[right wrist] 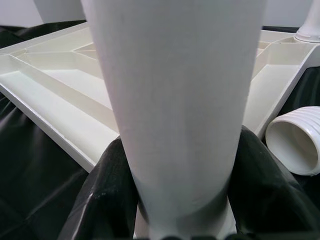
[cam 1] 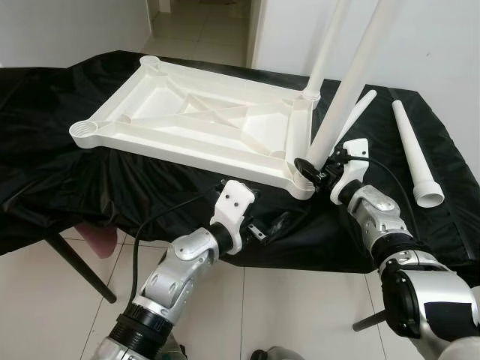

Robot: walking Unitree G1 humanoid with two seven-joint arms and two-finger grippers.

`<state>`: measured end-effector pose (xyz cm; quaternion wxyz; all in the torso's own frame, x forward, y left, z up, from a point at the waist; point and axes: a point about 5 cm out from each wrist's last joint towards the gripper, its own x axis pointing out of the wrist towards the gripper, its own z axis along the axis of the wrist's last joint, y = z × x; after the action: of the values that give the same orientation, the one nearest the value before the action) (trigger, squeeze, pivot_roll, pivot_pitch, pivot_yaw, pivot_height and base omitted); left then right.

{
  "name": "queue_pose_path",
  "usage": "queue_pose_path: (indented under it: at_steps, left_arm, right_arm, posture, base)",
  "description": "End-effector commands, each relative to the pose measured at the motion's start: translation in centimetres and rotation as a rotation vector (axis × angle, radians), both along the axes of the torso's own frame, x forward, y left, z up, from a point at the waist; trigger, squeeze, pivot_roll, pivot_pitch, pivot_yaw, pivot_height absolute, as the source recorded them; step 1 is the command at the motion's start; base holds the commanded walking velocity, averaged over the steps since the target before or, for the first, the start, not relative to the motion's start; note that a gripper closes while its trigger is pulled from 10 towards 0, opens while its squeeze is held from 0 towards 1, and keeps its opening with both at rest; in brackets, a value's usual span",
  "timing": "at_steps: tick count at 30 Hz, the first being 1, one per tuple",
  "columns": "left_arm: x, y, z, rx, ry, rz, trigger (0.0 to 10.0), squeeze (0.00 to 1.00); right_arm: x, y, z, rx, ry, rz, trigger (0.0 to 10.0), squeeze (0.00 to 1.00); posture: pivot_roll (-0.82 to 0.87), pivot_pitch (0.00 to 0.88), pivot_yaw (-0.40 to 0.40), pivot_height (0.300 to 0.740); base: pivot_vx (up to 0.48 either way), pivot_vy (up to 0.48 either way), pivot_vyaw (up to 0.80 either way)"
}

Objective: Building children table

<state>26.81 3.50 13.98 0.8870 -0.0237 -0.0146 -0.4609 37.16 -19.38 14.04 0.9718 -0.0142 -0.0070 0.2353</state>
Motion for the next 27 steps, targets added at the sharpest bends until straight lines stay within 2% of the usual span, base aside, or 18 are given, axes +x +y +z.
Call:
queue_pose_path:
  at_steps: [1, 5, 10, 14, 23, 25, 26, 27]
  left_arm:
    - [-0.3, -0.3, 0.5, -0.008, 0.000, -0.086, 10.0, 0.00]
    - [-0.4, -0.3, 0.6, -0.010, 0.000, -0.085, 10.0, 0.00]
    - [-0.3, -0.1, 1.1, -0.012, -0.001, -0.069, 10.0, 0.00]
    - [-0.4, 0.1, 1.3, -0.018, -0.002, -0.060, 10.0, 0.00]
    - [-0.5, 0.2, 1.4, -0.022, 0.002, -0.060, 10.0, 0.00]
    - [-0.5, 0.2, 1.5, -0.021, 0.001, -0.060, 10.0, 0.00]
    - [-0.5, 0.2, 1.5, -0.021, 0.001, -0.060, 10.0, 0.00]
    - [-0.5, 0.2, 1.5, -0.021, 0.001, -0.060, 10.0, 0.00]
  right_arm:
    - [-0.1, -0.6, -0.3, 0.047, 0.015, -0.052, 0.0, 0.00]
    - [-0.1, -0.6, -0.3, 0.049, 0.015, -0.058, 0.0, 0.00]
    - [0.0, -0.3, -0.8, 0.039, 0.019, -0.152, 0.0, 0.00]
    - [-0.1, 1.2, -1.5, 0.087, 0.025, -0.248, 0.0, 0.00]
    - [0.0, 2.9, -1.9, 0.142, 0.041, -0.354, 0.0, 0.00]
    - [0.0, 4.0, -2.1, 0.154, 0.056, -0.433, 0.0, 0.00]
    - [0.0, 4.0, -2.1, 0.154, 0.056, -0.433, 0.0, 0.00]
    - [0.0, 4.3, -2.1, 0.158, 0.063, -0.483, 0.0, 0.00]
  posture:
    - [0.06, 0.010, -0.042, 0.740]
    - [0.06, 0.010, -0.042, 0.740]
    - [0.07, 0.011, -0.052, 0.740]
    - [0.08, 0.006, -0.055, 0.740]
    - [0.08, 0.000, -0.053, 0.740]
    - [0.09, 0.000, -0.056, 0.740]
    - [0.09, 0.000, -0.056, 0.740]
    - [0.09, 0.000, -0.056, 0.740]
  base:
    - [0.000, 0.000, 0.00]
    - [0.000, 0.000, 0.00]
    - [0.000, 0.000, 0.00]
    - [0.000, 0.000, 0.00]
    - [0.000, 0.000, 0.00]
    - [0.000, 0.000, 0.00]
    - [0.000, 0.000, 0.00]
    - [0.000, 0.000, 0.00]
